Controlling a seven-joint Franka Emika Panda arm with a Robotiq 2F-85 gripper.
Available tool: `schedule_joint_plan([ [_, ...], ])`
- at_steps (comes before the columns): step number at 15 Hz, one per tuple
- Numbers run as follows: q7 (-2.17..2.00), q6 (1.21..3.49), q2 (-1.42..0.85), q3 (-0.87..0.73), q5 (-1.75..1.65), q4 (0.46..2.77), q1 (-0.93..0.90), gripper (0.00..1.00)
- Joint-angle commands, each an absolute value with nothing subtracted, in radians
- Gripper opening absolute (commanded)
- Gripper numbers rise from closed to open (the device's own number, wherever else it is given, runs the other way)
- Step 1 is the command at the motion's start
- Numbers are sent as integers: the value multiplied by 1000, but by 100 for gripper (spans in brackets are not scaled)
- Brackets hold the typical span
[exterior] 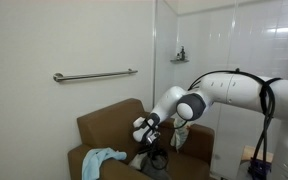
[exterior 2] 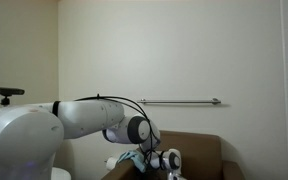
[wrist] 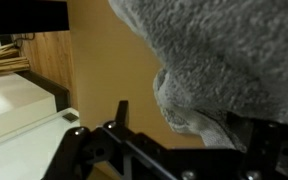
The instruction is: Pick up all the clothes and place them on the sofa arm
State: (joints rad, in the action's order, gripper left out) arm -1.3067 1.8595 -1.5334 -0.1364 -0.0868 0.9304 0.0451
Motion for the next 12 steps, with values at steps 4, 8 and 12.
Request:
schedule_joint_plan([
  [4, -1305, 2118, -1531, -134, -63, 1085, 20, 100],
  [8, -1297, 2193, -1514, -136, -56, 1135, 21, 67],
  [12, -1267, 2250, -1500, -130, -54, 1168, 22, 40],
])
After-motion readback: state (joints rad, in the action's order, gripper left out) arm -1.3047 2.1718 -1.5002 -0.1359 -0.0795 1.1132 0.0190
